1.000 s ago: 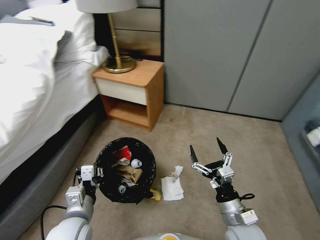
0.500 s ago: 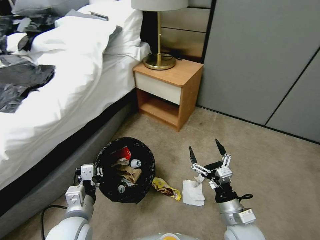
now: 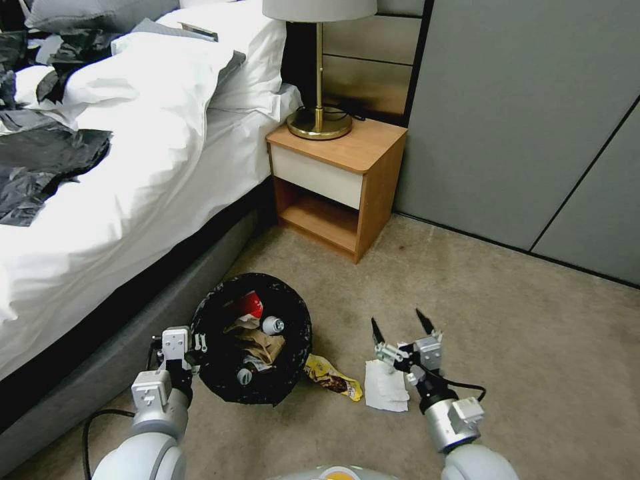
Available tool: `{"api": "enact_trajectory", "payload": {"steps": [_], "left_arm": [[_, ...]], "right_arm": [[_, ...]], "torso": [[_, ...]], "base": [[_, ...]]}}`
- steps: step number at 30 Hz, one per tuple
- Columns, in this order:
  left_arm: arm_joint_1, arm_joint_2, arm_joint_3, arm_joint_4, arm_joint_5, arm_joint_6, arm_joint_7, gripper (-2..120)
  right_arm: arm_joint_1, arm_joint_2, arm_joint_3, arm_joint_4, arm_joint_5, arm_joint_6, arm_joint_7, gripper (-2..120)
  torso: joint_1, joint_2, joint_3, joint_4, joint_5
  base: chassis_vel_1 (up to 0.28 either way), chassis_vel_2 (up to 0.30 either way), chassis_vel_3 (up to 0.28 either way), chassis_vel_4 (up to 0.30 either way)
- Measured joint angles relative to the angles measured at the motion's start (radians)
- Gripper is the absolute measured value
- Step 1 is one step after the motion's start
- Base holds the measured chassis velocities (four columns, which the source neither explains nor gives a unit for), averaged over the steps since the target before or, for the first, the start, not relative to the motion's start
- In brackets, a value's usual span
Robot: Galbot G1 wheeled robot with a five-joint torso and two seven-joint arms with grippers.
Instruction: Pick up the trash bin, then pick up the garbage from the floor and place it into the trash bin.
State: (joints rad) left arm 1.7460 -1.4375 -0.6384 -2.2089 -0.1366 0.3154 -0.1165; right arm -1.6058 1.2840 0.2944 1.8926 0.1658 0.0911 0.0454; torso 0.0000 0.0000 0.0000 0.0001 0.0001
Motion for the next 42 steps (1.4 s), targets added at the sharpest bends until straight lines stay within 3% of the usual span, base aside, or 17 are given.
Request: {"api": "enact_trajectory", "payload": {"steps": [3, 10, 26, 42], "left_arm": [[0.001, 0.0, -0.003, -0.005, 0.0, -0.001, 0.0, 1], [-0.001, 0.001, 0.0, -0.008, 0.0, 0.0, 0.001, 1], [0.011, 0.0, 0.0, -0.017, 0.008, -0.001, 0.001, 1], [0.014, -0.001, 0.003, -0.018, 0.016, -0.001, 0.001, 1]], "right_arm": [[0.04, -0.019, -0.017, -0.051, 0.011, -0.082, -0.005, 100], [0.103, -0.041, -0.041, -0.184, 0.013, -0.149, -0.042, 100], [0.22, 0.002, -0.011, -0.52, -0.038, -0.113, -0.098, 100], [0.299, 0.036, -0.002, -0.672, -0.053, -0.071, -0.121, 100]], "torso": [[0.0, 0.0, 0.0, -0.0001, -0.0001], [0.0, 0.0, 0.0, -0.0001, -0.0001], [0.0, 0.0, 0.0, -0.0001, -0.0002], [0.0, 0.0, 0.0, -0.0002, -0.0002]], "base": [[0.0, 0.0, 0.0, 0.0], [0.0, 0.0, 0.0, 0.0], [0.0, 0.0, 0.0, 0.0], [0.0, 0.0, 0.0, 0.0]]}}
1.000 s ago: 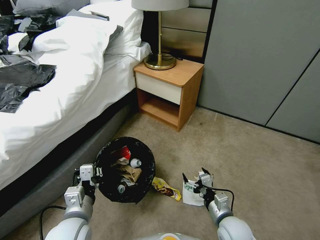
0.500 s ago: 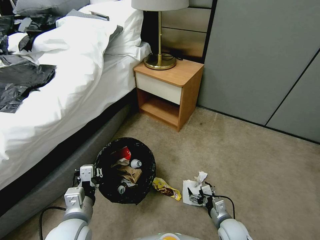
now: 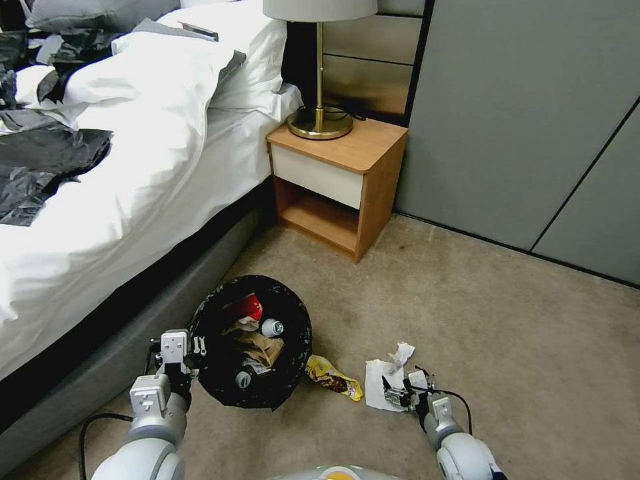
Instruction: Pick up the trash bin, then pick up the garbage from the floor and place it into the trash bin.
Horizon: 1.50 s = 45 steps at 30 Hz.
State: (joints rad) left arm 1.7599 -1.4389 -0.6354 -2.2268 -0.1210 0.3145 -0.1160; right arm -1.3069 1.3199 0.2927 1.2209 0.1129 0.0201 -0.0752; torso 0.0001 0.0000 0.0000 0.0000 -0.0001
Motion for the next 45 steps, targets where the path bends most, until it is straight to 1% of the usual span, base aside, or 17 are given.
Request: {"api": "enact_trajectory", "payload": {"steps": [4, 9, 10, 12, 13, 15, 17, 19, 20, 23, 24, 25, 30, 37, 39, 41, 45], "left_arm": [[0.003, 0.0, -0.002, -0.001, 0.0, -0.001, 0.0, 1], [0.002, 0.001, -0.004, -0.001, -0.002, -0.002, 0.0, 1], [0.002, 0.001, -0.004, -0.001, -0.002, -0.002, 0.0, 1], [-0.001, 0.001, -0.002, -0.001, -0.002, -0.002, 0.0, 1], [-0.001, 0.001, -0.002, -0.001, -0.002, -0.002, 0.0, 1], [-0.003, 0.0, 0.0, -0.001, -0.003, -0.002, 0.0, 1], [-0.003, 0.0, 0.0, -0.001, -0.003, -0.002, 0.0, 1], [-0.002, 0.0, -0.001, -0.001, -0.004, -0.003, 0.0, 1], [-0.002, 0.0, -0.001, -0.001, -0.004, -0.003, 0.0, 1], [0.0, 0.0, -0.003, -0.001, -0.006, -0.005, 0.0, 1], [0.0, 0.0, -0.003, -0.001, -0.006, -0.005, 0.0, 1], [0.0, 0.0, -0.003, -0.001, -0.006, -0.005, 0.0, 1], [-0.001, -0.001, -0.002, -0.001, -0.006, -0.006, 0.0, 1], [-0.01, -0.001, 0.001, -0.001, -0.006, -0.006, 0.0, 1], [-0.012, -0.001, 0.002, -0.001, -0.006, -0.006, -0.001, 1], [-0.015, -0.001, 0.004, 0.0, -0.006, -0.005, -0.001, 1], [-0.019, -0.001, 0.004, 0.004, -0.005, -0.004, -0.001, 1]], "right_arm": [[0.012, 0.01, -0.003, -0.023, -0.009, 0.008, 0.0, 95], [0.006, 0.015, -0.007, -0.019, -0.021, 0.015, 0.002, 76], [0.006, 0.015, -0.007, -0.019, -0.021, 0.015, 0.002, 76], [0.0, 0.016, -0.009, -0.014, -0.028, 0.016, 0.004, 64], [0.0, 0.016, -0.009, -0.014, -0.028, 0.016, 0.004, 64], [-0.007, 0.018, -0.009, -0.012, -0.033, 0.017, 0.007, 53], [-0.009, 0.018, -0.01, -0.012, -0.034, 0.017, 0.007, 52], [-0.016, 0.019, -0.011, -0.011, -0.041, 0.021, 0.008, 39], [-0.016, 0.019, -0.011, -0.011, -0.041, 0.021, 0.008, 39], [-0.018, 0.022, -0.011, -0.013, -0.049, 0.027, 0.009, 24], [-0.018, 0.022, -0.011, -0.013, -0.049, 0.027, 0.009, 24], [-0.018, 0.022, -0.011, -0.013, -0.05, 0.027, 0.009, 18], [-0.018, 0.023, -0.011, -0.013, -0.05, 0.031, 0.009, 0], [-0.018, 0.023, -0.008, -0.011, -0.05, 0.04, 0.006, 0], [-0.018, 0.022, -0.006, -0.007, -0.05, 0.044, 0.006, 0], [-0.019, 0.02, -0.003, 0.012, -0.046, 0.055, 0.006, 0], [-0.048, 0.016, -0.003, 0.072, -0.019, 0.068, 0.009, 0]], "torso": [[0.0, 0.0, 0.0, 0.0001, -0.0003], [0.0, 0.0, 0.0, 0.0005, -0.0017], [0.0, 0.0, 0.0, 0.0005, -0.0017], [0.0, 0.0, 0.0, 0.0008, -0.002], [0.0, 0.0, 0.0, 0.0008, -0.002], [0.0, 0.0, 0.0, 0.0011, -0.0024], [0.0, 0.0, 0.0, 0.0012, -0.0025], [0.0, 0.0, 0.0, 0.0013, -0.0028], [0.0, 0.0, 0.0, 0.0013, -0.0028], [0.0, 0.001, 0.0, 0.0009, -0.003], [0.0, 0.001, 0.0, 0.0009, -0.003], [0.0, 0.001, 0.0, 0.0007, -0.003], [0.0, 0.0, 0.0, 0.0001, -0.0026], [0.0, 0.0, 0.0, -0.0001, -0.0022], [0.0, 0.0, 0.0, -0.0004, -0.0013], [0.0, 0.0, 0.0, -0.0015, 0.0022], [0.0, 0.0, 0.0, -0.0002, 0.0039]], "base": [[0.0, 0.0, 0.0, 0.0], [0.0, 0.0, 0.0, 0.0], [0.0, 0.0, 0.0, 0.0], [0.0, 0.0, 0.0, 0.0], [0.0, 0.0, 0.0, 0.0], [0.0, 0.0, 0.0, 0.0], [0.0, 0.0, 0.0, 0.0], [0.0, 0.0, 0.0, 0.0], [0.0, 0.0, 0.0, 0.0], [0.0, 0.0, 0.0, 0.0], [0.0, 0.0, 0.0, 0.0], [0.0, 0.0, 0.0, 0.0], [0.0, 0.0, 0.0, 0.0], [0.0, 0.0, 0.0, 0.0], [0.0, 0.0, 0.0, 0.0], [0.0, 0.0, 0.0, 0.0], [0.0, 0.0, 0.0, 0.0]]}}
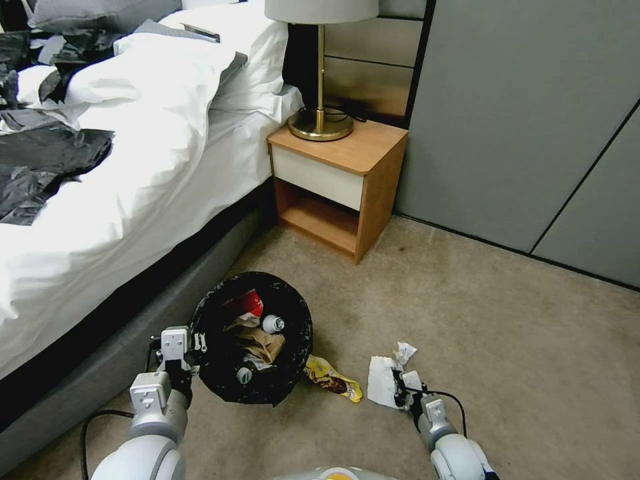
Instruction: Pick up the trash bin, then pick up the garbage from the floor and place it into the trash bin.
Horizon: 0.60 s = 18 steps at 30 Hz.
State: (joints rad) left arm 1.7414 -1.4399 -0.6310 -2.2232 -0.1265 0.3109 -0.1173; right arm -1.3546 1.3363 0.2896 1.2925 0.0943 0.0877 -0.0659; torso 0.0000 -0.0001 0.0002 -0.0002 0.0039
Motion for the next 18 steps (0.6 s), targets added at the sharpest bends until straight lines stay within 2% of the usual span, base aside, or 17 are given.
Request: {"api": "enact_trajectory", "payload": {"steps": [4, 7, 8, 11, 18], "left_arm": [[-0.003, -0.001, 0.003, 0.004, 0.001, 0.001, 0.0, 1], [-0.006, -0.001, 0.004, 0.007, 0.001, 0.001, 0.0, 1], [-0.007, -0.001, 0.005, 0.009, 0.002, 0.001, -0.001, 1], [-0.007, -0.001, 0.005, 0.012, 0.002, 0.001, 0.0, 1], [-0.003, -0.001, 0.006, 0.015, 0.003, 0.001, 0.0, 1]], "right_arm": [[-0.031, -0.005, -0.007, 0.07, 0.037, 0.024, -0.003, 0], [-0.045, -0.007, -0.015, 0.109, 0.061, 0.048, -0.02, 0], [-0.052, -0.01, -0.016, 0.138, 0.077, 0.06, -0.03, 0], [-0.056, -0.013, -0.016, 0.171, 0.098, 0.085, -0.045, 0], [-0.062, -0.016, 0.005, 0.295, 0.164, 0.205, -0.124, 0]], "torso": [[0.0, 0.0, 0.0, -0.0011, 0.0003], [0.0, 0.0, 0.0, -0.001, 0.0012], [0.0, 0.0, 0.0, -0.0003, -0.0005], [0.0, 0.0, 0.0, -0.0003, -0.0026], [0.0, 0.0, 0.0, 0.0, -0.003]], "base": [[0.0, 0.0, 0.0, 0.0], [0.0, 0.0, 0.0, 0.0], [0.0, 0.0, 0.0, 0.0], [0.0, 0.0, 0.0, 0.0], [0.0, 0.0, 0.0, 0.0]]}}
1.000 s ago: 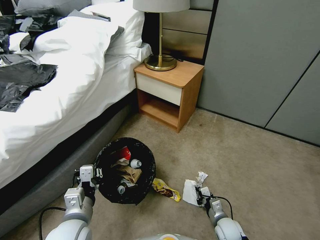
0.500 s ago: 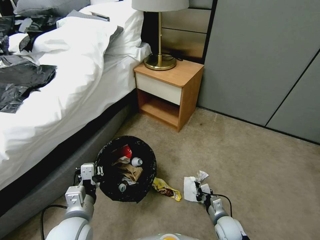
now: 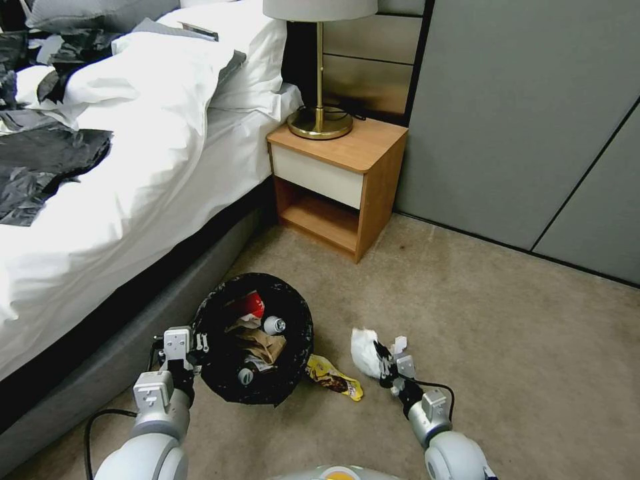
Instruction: Pick up the trash bin, then pick up the garbage from the floor and place it into the trash bin.
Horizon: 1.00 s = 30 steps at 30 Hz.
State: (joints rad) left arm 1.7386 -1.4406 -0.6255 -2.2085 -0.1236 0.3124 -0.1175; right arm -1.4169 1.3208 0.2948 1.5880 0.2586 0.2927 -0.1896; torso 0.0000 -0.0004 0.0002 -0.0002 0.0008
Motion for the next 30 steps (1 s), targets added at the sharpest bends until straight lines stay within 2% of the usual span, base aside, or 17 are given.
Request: {"api": "enact_trajectory", "payload": {"steps": [2, 3, 6, 9, 10, 14, 15, 20, 25, 29, 30], "left_arm": [[0.001, 0.001, 0.002, 0.002, 0.001, 0.0, 0.0, 1], [0.001, 0.001, 0.002, 0.002, 0.001, 0.0, 0.0, 1], [-0.001, 0.0, 0.009, 0.011, 0.003, 0.0, 0.0, 1], [-0.003, 0.0, 0.013, 0.014, 0.005, 0.0, 0.0, 1], [-0.005, 0.0, 0.019, 0.017, 0.009, 0.0, 0.0, 1], [-0.005, 0.0, 0.027, 0.02, 0.014, 0.0, 0.0, 1], [-0.005, 0.0, 0.027, 0.02, 0.014, 0.0, 0.0, 1], [-0.002, 0.001, 0.036, 0.024, 0.023, 0.0, 0.001, 1], [0.003, -0.006, 0.047, 0.024, 0.032, -0.001, 0.002, 1], [0.008, -0.009, 0.05, 0.021, 0.036, -0.002, 0.002, 1], [0.009, -0.01, 0.051, 0.018, 0.037, -0.002, 0.002, 1]], "right_arm": [[-0.009, -0.005, 0.024, 0.094, 0.024, 0.043, -0.048, 0], [-0.009, -0.005, 0.024, 0.094, 0.024, 0.043, -0.048, 0], [-0.028, -0.016, 0.044, 0.241, 0.075, 0.089, -0.113, 0], [-0.036, -0.023, 0.046, 0.301, 0.099, 0.101, -0.141, 0], [-0.044, -0.032, 0.042, 0.361, 0.117, 0.109, -0.17, 0], [-0.061, -0.051, -0.005, 0.458, 0.12, 0.116, -0.197, 0], [-0.061, -0.051, -0.005, 0.458, 0.12, 0.116, -0.197, 0], [-0.069, -0.075, -0.135, 0.47, 0.12, 0.088, -0.176, 0], [-0.035, -0.076, -0.271, 0.36, 0.064, 0.064, -0.132, 0], [-0.009, -0.061, -0.333, 0.296, 0.028, 0.053, -0.11, 0], [0.0, -0.058, -0.344, 0.282, 0.021, 0.051, -0.106, 0]], "torso": [[0.0, 0.0, 0.0, 0.0002, -0.0007], [0.0, 0.0, 0.0, 0.0002, -0.0007], [0.0, 0.0, 0.0, 0.0, -0.0008], [0.0, 0.0, 0.0, 0.0001, -0.001], [0.0, 0.0, 0.0, 0.0002, -0.0009], [0.0, 0.0, 0.0, 0.0001, -0.001], [0.0, 0.0, 0.0, 0.0001, -0.001], [0.0, 0.0, 0.0, 0.0002, -0.0009], [0.0, 0.0, 0.0, 0.0002, -0.0009], [0.0, 0.0, 0.0, 0.0003, -0.0008], [0.0, 0.0, 0.0, 0.0004, -0.0019]], "base": [[0.0, 0.0, 0.0, 0.0], [0.0, 0.0, 0.0, 0.0], [0.0, 0.0, 0.0, 0.0], [0.0, 0.0, 0.0, 0.0], [0.0, 0.0, 0.0, 0.0], [0.0, 0.0, 0.0, 0.0], [0.0, 0.0, 0.0, 0.0], [0.0, 0.0, 0.0, 0.0], [0.0, 0.0, 0.0, 0.0], [0.0, 0.0, 0.0, 0.0], [0.0, 0.0, 0.0, 0.0]]}}
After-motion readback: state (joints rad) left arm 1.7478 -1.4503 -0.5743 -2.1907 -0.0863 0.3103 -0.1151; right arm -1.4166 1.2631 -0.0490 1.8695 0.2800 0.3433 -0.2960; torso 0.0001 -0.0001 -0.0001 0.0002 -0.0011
